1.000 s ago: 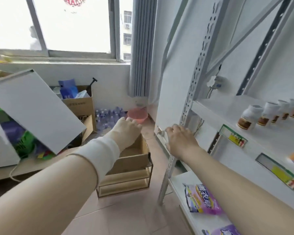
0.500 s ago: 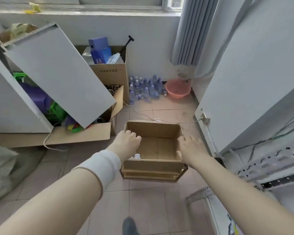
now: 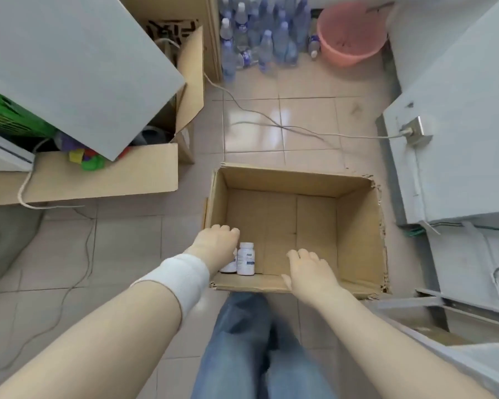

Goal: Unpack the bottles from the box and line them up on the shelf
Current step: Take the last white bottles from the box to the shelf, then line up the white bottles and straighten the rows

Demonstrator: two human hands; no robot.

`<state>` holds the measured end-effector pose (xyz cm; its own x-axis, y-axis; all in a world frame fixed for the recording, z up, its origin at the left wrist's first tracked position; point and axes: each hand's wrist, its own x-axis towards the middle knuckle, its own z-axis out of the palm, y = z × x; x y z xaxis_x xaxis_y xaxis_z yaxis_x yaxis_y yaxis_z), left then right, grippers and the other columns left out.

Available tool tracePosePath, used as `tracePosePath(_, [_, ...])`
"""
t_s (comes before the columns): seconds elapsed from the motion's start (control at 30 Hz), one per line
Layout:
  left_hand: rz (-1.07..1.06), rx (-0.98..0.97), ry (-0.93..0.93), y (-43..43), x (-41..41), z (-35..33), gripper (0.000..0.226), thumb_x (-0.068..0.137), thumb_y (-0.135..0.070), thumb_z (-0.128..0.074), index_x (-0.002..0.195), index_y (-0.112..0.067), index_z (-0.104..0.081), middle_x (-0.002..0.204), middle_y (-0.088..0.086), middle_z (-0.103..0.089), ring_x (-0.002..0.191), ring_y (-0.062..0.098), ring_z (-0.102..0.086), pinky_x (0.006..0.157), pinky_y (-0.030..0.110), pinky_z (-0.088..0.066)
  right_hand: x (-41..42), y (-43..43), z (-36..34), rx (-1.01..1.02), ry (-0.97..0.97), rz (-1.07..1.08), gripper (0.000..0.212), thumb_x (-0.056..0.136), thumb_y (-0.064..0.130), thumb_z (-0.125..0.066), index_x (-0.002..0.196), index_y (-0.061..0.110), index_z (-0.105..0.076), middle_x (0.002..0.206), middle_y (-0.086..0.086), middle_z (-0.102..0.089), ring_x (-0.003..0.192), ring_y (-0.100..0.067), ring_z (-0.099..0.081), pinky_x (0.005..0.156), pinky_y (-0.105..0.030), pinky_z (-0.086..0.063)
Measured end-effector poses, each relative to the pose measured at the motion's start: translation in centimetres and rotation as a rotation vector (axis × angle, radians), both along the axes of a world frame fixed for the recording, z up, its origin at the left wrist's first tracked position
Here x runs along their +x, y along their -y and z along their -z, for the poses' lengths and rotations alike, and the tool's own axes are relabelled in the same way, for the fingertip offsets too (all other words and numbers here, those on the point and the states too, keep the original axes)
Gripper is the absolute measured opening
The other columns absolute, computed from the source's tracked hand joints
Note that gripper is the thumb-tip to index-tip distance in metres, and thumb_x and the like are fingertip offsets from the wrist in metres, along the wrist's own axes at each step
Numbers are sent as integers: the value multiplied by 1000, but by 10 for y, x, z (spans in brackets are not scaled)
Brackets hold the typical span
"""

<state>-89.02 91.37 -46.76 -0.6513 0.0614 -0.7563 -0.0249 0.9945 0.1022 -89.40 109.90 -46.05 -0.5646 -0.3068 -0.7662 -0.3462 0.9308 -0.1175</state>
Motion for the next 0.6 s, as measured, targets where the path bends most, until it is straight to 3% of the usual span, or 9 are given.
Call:
tracePosePath(0.23, [-141, -43, 269, -10, -19, 113, 47, 89, -10, -57, 130, -4, -35, 131, 16, -39, 121, 29, -44, 96, 36, -43, -3, 36, 127, -13, 363, 269, 53, 93, 40, -49, 135, 10, -36, 138, -12, -45, 127, -29, -42, 103, -36, -36])
tracePosePath(0.33, [-213, -78, 313, -11, -26, 152, 54, 85, -8, -62, 131, -4, -34, 134, 16, -35, 126, 29, -40, 100, 36, -40, -6, 51, 168, -43, 432, 408, 55, 90, 43, -52, 131, 8, -40, 132, -13, -50, 122, -30, -48, 96, -35, -39])
tracePosePath(0.5, [-70, -128, 418, -10, -37, 190, 45, 94, -8, -45, 137, -2, -32, 140, 18, -33, 132, 34, -28, 110, 37, -31, -4, 64, 205, -77, 486, 676, 59, 83, 44, -64, 122, 6, -44, 122, -11, -55, 111, -30, -56, 86, -35, -45])
tracePosePath(0.6, [-93, -104, 447, -8, -45, 198, 55, 90, -16, -59, 137, -2, -33, 140, 17, -35, 132, 34, -30, 108, 38, -34, -8, 59, 211, -85, 522, 754, 60, 79, 40, -70, 122, 6, -45, 121, -11, -57, 109, -29, -57, 82, -33, -44])
